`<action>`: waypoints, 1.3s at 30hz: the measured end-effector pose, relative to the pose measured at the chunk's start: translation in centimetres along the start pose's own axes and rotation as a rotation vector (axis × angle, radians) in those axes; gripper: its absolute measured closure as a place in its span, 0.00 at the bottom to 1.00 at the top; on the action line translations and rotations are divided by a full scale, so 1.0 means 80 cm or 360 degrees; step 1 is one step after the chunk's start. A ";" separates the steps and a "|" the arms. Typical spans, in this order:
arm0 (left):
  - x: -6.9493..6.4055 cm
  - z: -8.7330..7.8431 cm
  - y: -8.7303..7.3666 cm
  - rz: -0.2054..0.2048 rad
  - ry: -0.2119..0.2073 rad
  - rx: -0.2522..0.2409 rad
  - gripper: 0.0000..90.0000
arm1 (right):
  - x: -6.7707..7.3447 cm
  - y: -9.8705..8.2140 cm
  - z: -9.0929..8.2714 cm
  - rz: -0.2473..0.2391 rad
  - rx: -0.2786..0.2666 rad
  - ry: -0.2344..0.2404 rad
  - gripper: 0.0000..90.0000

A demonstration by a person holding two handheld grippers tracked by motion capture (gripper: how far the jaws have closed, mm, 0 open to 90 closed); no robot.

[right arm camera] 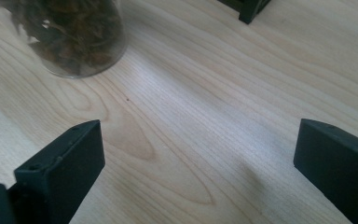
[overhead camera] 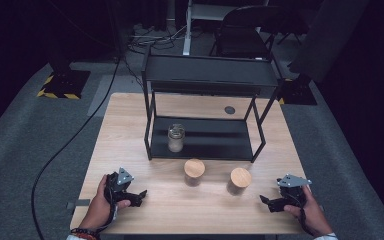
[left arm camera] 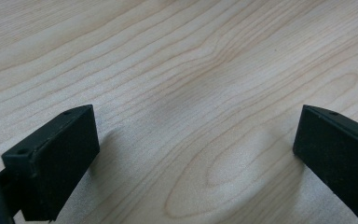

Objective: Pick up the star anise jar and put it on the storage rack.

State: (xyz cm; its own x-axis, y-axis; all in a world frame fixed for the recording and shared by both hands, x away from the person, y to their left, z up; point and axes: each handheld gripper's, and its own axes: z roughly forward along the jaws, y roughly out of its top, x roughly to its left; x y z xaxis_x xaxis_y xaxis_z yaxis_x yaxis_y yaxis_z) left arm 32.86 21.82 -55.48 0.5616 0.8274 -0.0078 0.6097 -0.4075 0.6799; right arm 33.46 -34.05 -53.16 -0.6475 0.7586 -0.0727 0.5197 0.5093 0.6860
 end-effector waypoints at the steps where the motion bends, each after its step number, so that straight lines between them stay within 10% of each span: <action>1: 0.000 0.000 0.000 0.0001 0.0000 0.0000 0.00 | 0.001 0.001 -0.002 0.0003 -0.0001 -0.0004 0.02; 39: 0.000 0.000 0.000 0.0001 0.0001 -0.0001 0.00 | 0.049 0.051 -0.032 -0.0133 -0.0111 0.0071 0.02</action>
State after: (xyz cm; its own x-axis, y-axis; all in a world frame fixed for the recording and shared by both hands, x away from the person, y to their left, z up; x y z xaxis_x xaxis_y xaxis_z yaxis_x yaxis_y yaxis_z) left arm 32.86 21.82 -55.48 0.5616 0.8274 -0.0070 0.6090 -0.4076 0.6804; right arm 31.62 -30.04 -48.81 -0.7116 0.6953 -0.1005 0.4239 0.5390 0.7279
